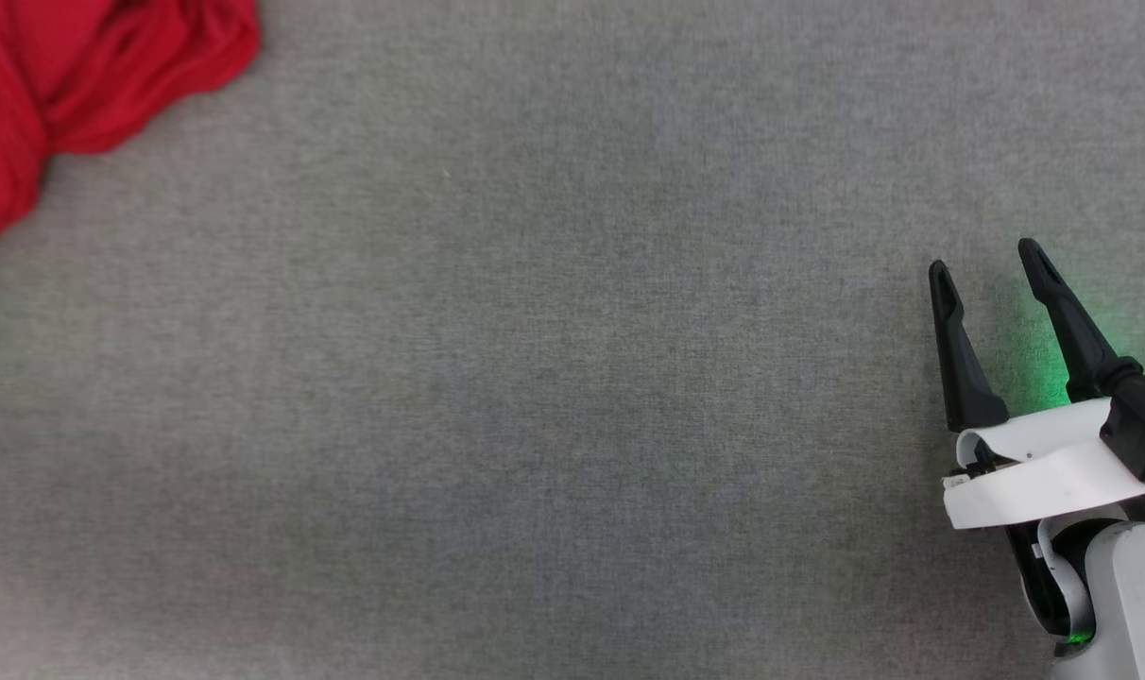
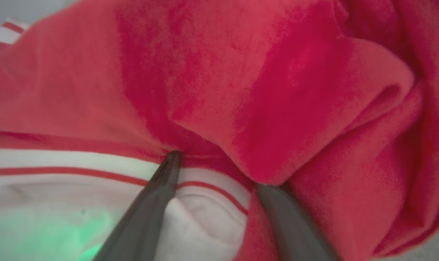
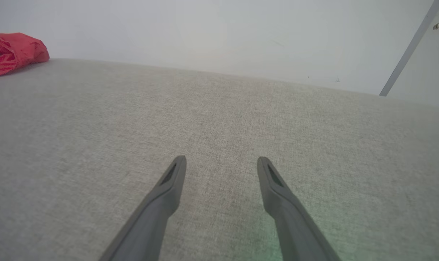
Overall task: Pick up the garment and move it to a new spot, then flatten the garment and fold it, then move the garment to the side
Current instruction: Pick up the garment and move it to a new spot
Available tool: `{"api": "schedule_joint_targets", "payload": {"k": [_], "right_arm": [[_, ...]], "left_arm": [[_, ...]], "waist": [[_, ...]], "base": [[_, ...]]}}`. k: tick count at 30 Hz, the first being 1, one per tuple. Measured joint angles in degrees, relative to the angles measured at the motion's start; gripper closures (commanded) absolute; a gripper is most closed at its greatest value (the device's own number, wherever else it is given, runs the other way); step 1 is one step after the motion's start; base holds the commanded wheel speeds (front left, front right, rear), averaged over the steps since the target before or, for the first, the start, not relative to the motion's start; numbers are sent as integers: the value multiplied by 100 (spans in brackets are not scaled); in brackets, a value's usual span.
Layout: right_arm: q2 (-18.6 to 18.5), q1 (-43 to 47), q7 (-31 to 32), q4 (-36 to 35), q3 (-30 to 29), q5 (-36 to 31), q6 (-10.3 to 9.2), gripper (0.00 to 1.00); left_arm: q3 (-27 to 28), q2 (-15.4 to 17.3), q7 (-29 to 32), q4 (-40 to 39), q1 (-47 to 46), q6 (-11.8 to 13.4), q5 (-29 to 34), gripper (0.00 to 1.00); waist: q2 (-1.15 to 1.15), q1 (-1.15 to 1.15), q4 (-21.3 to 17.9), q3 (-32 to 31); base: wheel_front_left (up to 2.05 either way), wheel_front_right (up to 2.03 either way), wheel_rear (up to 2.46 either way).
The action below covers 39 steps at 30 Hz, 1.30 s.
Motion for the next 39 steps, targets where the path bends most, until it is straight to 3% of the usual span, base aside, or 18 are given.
{"api": "schedule_joint_targets", "payload": {"k": [7,9,20,31,39], "right_arm": [[64,9,116,-190,-32,-77,0,0],[65,11,121,-188,-37,-77,0,0],[129,92,30,132,-70,31,0,0],[200,313,-170,702,-31,290,0,0],[245,509,-277,942,5,423,0,0]], "left_arm": [[-187,12,68,428,-437,-5,-114,0],[-209,-30,52,537,-492,-3,-194,100],[-610,-183,-1128,542,-314,-4,-203,100],[-1012,146,-2123,-208,-188,-5,-344,100],[-1303,455,-2151,-927,-277,-5,-271,100]], "waist": [[0,-1,-95,342],[0,0,-91,326],[0,0,76,-254],[0,0,302,-1341],[0,0,499,-2123]], "base": [[0,0,0],[0,0,0],[0,0,0],[0,0,0],[0,0,0]]}}
